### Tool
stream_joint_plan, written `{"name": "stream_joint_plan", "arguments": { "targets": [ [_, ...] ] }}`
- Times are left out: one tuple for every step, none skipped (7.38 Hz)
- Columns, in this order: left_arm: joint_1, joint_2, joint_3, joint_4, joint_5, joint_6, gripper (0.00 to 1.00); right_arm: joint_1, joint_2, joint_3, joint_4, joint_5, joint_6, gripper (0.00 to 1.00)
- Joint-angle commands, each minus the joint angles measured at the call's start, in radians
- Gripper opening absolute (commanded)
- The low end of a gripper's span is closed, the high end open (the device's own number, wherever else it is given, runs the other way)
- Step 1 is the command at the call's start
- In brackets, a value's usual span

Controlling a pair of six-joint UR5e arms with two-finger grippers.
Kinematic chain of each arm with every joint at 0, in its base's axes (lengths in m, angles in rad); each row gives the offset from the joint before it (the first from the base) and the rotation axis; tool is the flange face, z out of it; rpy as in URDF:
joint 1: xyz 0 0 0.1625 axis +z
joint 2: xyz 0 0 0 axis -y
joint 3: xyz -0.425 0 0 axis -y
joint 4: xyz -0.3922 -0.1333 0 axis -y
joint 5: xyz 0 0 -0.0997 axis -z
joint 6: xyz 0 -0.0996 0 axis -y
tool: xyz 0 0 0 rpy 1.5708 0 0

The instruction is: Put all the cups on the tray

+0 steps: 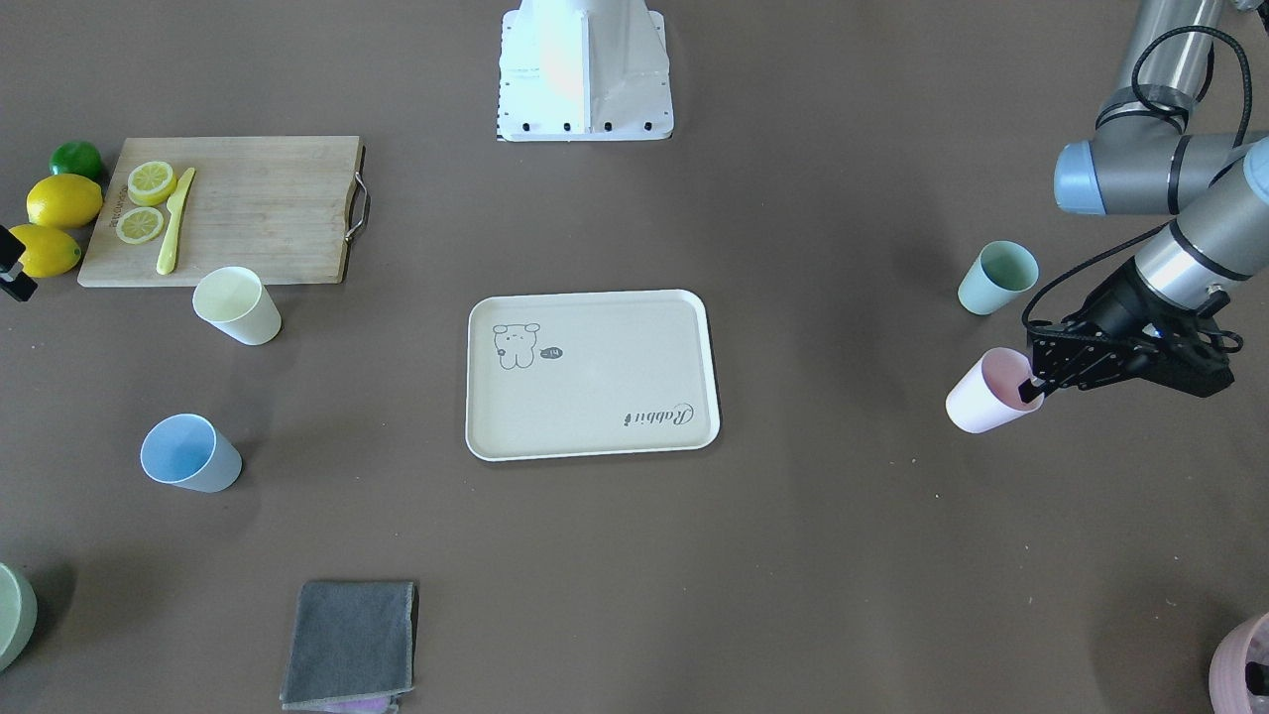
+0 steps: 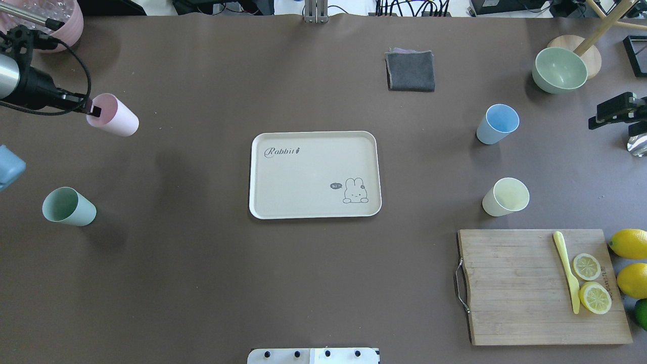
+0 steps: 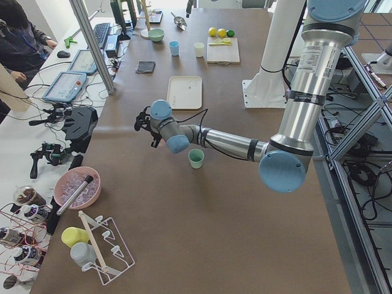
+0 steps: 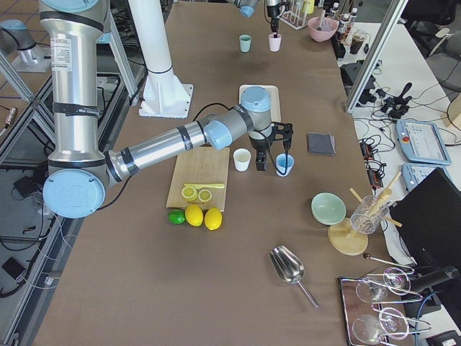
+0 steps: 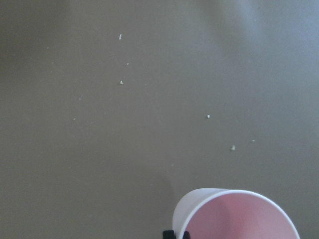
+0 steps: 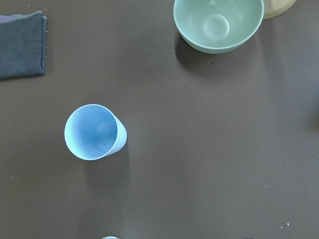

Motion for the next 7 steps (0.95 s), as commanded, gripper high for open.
{"name": "stream_joint_plan", "arguments": {
  "targets": [
    [0.030,-0.124,-0.023,0.055,0.003,-0.171,0.00,-0.098,0.002,0.004,0.001,-0.062,0.144,0.83],
    [0.110,-0.160,-0.063,0.104,0.100,-0.259,0.00,-0.136,0.002,0.005,0.002,-0.081,0.178,0.83],
    [0.194,-0.224,-0.132,0.252,0.180,-0.322,0.00,-0.175,0.002,0.021,0.002,-0.092,0.228,0.83],
    [0.266,-0.276,-0.205,0.416,0.258,-0.341,0.00,-0.214,0.004,0.033,0.002,-0.104,0.268,0.83],
    [0.356,-0.309,-0.238,0.494,0.344,-0.376,0.00,-0.253,0.008,0.036,0.002,-0.127,0.284,0.83],
    [0.429,-0.327,-0.235,0.497,0.398,-0.427,0.00,-0.280,0.012,0.036,0.002,-0.142,0.284,0.84],
    [0.505,-0.332,-0.227,0.498,0.472,-0.442,0.00,-0.296,0.012,0.036,0.000,-0.154,0.284,0.84]
  ]
}}
